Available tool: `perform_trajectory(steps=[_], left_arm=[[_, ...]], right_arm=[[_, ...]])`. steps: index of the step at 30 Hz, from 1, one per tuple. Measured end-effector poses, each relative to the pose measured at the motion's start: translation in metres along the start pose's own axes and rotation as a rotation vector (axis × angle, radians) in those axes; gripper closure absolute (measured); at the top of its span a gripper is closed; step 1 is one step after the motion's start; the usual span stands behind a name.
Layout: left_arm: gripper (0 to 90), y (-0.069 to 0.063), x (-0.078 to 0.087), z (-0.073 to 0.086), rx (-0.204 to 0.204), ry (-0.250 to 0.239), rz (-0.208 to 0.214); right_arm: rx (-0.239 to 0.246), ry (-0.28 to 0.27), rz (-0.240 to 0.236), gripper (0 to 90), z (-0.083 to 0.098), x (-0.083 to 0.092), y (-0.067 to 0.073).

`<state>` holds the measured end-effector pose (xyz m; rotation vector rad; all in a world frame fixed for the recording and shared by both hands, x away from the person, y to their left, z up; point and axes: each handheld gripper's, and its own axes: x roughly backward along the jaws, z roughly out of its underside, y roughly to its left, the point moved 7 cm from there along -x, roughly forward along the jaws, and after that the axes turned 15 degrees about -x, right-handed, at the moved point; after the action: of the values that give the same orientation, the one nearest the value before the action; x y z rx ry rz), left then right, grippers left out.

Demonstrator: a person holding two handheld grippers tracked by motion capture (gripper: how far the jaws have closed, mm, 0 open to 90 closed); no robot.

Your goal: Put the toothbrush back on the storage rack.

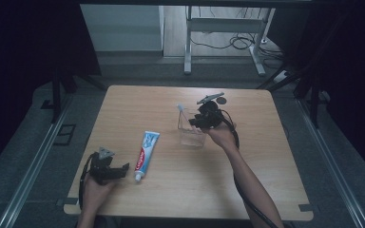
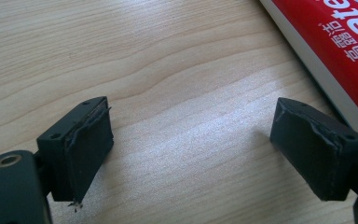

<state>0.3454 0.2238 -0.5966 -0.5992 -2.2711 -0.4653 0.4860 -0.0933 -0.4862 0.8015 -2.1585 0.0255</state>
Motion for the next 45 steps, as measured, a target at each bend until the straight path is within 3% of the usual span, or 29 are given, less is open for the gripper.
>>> perform_trajectory(steps=[13,23,28,45], left_arm=[[12.8,0.0,0.0,0.0,0.0,0.001,0.0],[12.8,0.0,0.0,0.0,-0.001,0.001,0.0],[12.8,0.0,0.0,0.0,0.0,0.0,0.0],[12.8,0.0,0.0,0.0,-0.003,0.0,0.0]], right_arm=[[0.051,-0.013,-0.037,40.3,0.002,0.021,0.015],[0.046,-0.031,-0.056,26.1,0.009,0.04,0.018],[0.076,-0.028,-0.047,19.9,0.016,0.046,0.017],[0.088,-0.049,-0.032,11.4,0.039,0.065,0.007]])
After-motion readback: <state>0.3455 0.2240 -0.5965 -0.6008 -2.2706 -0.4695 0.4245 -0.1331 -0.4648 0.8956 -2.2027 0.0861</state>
